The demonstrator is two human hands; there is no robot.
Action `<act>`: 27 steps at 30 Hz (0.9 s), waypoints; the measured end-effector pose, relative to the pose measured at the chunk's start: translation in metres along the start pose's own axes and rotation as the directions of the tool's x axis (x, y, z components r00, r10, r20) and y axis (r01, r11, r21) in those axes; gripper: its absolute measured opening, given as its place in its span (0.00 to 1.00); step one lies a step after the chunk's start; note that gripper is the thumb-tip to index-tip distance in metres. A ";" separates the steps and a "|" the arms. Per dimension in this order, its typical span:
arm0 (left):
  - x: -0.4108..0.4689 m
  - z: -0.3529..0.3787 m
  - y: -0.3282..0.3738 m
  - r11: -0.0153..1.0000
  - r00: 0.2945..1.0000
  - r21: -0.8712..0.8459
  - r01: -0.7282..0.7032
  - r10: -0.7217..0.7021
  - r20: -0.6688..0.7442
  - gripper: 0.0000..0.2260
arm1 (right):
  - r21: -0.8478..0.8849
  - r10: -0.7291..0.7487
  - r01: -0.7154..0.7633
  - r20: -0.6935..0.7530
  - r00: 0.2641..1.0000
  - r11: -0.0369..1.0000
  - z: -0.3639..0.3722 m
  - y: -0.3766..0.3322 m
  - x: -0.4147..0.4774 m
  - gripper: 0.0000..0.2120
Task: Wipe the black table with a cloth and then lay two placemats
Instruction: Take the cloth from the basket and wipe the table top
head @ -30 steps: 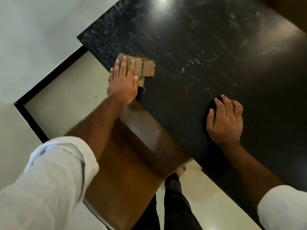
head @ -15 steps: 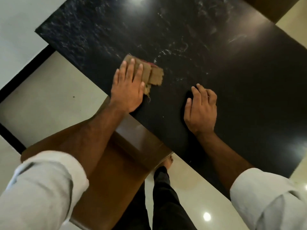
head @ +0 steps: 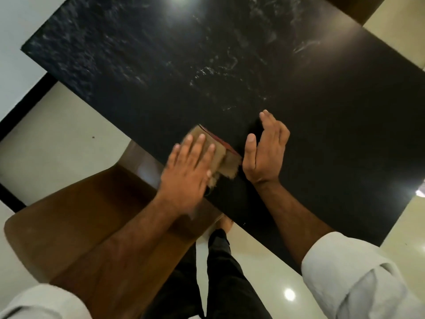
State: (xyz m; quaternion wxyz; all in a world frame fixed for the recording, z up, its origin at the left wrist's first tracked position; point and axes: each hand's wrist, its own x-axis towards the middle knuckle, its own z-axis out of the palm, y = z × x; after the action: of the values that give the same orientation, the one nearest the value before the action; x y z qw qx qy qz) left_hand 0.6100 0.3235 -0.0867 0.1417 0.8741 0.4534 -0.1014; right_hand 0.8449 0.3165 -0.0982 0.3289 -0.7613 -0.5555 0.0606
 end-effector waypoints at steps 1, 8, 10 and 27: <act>0.018 -0.006 -0.009 0.999 0.999 -0.001 0.045 -0.045 -0.023 0.34 | 0.006 -0.004 0.004 0.002 1.000 1.000 0.000 0.000 0.001 0.28; 0.149 -0.038 0.026 0.997 0.988 -0.027 0.076 -0.079 -0.134 0.33 | 0.055 0.032 -0.032 0.010 0.999 0.998 0.000 0.004 0.000 0.29; 0.150 -0.033 0.053 0.999 0.997 0.027 -0.031 0.033 -0.075 0.35 | 0.085 0.045 -0.045 -0.006 0.999 0.995 0.001 0.005 0.001 0.28; 0.116 -0.029 -0.034 0.963 0.964 -0.115 0.244 -0.254 -0.077 0.32 | -0.441 0.104 0.039 0.297 0.949 0.897 0.025 0.011 0.081 0.36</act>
State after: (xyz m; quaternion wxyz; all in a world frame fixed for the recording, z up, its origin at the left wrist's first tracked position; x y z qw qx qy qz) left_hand 0.6496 0.4410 -0.1003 0.1527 0.8052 0.5704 -0.0548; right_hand 0.8729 0.3966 -0.1018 0.0546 -0.8058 -0.5867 0.0584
